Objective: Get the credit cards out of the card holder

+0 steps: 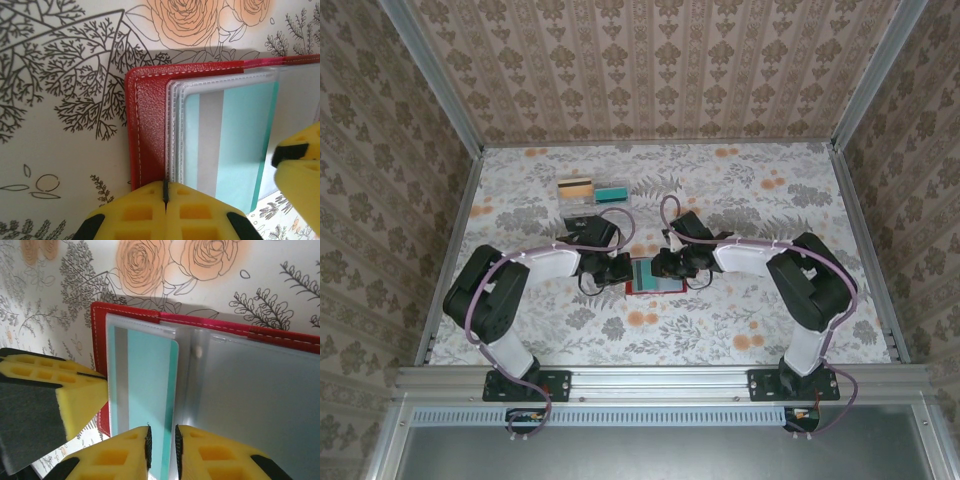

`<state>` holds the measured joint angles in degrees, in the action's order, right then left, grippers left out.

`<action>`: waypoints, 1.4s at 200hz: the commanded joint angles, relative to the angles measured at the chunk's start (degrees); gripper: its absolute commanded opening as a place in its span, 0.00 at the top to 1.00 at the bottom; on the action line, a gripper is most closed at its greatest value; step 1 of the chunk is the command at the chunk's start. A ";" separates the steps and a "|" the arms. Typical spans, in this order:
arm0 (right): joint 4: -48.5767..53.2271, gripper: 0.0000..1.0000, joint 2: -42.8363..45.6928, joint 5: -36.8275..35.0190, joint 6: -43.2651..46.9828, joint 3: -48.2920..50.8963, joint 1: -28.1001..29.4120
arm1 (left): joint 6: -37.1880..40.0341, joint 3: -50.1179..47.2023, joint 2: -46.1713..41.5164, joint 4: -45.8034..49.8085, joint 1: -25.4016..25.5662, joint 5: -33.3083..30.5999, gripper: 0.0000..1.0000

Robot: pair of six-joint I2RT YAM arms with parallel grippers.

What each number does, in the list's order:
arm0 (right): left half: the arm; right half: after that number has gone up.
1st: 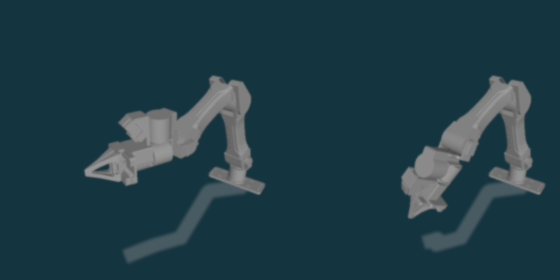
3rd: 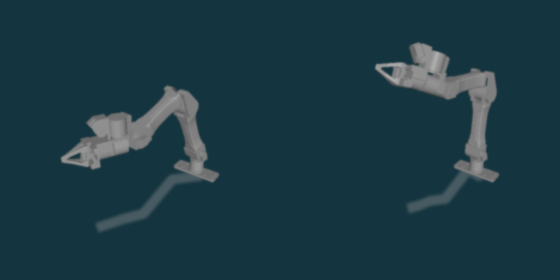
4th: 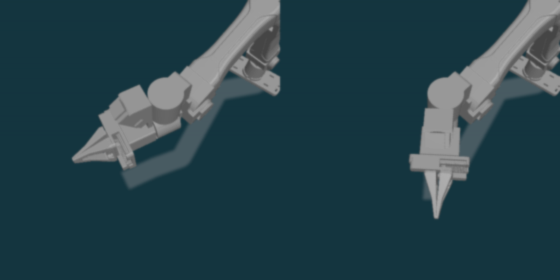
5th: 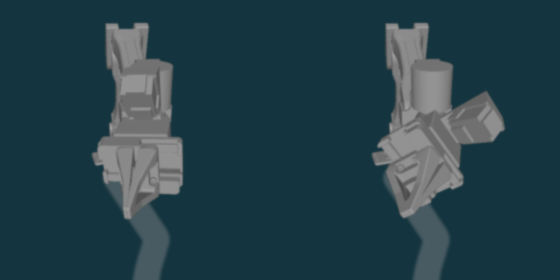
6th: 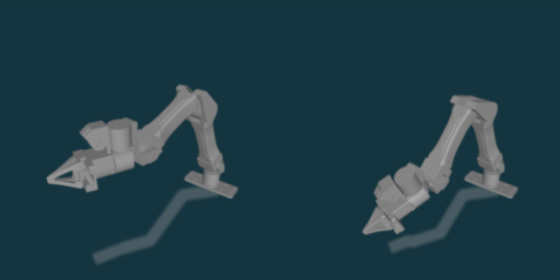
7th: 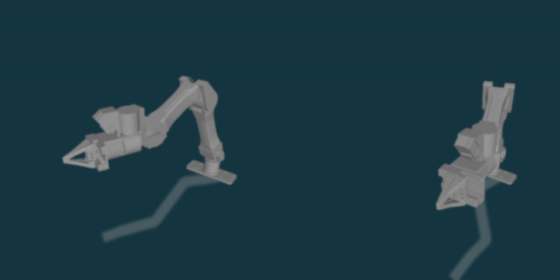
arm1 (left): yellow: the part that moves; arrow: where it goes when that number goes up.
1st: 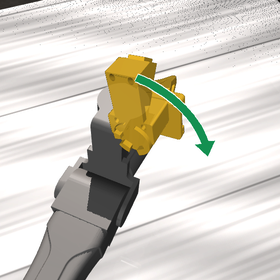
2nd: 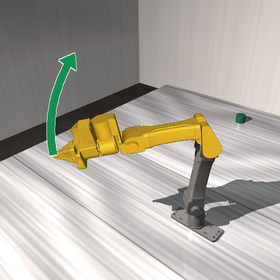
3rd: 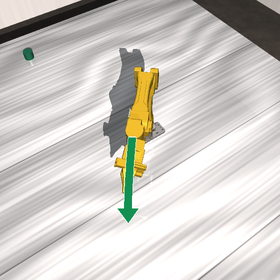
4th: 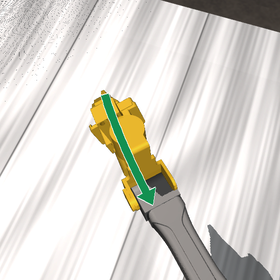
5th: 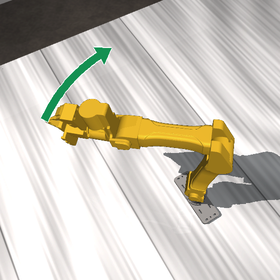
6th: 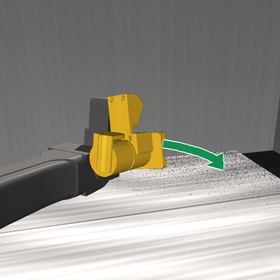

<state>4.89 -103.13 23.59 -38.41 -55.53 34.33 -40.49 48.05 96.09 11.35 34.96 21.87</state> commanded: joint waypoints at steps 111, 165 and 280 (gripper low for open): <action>-1.19 1.00 0.35 0.60 -1.42 2.47 -1.28 | 0.50 0.32 1.31 2.44 0.64 -0.58 1.00; -0.49 1.00 2.79 0.40 -0.74 4.02 -2.77 | 0.47 0.17 1.38 2.40 0.64 -0.68 1.00; -5.19 0.71 0.55 5.01 -3.14 3.51 -2.77 | 0.35 0.46 1.99 2.44 0.67 0.10 1.00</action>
<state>1.28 -101.69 26.41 -40.56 -51.94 31.66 -40.47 48.21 96.42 11.29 35.22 22.13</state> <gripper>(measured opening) 0.284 0.048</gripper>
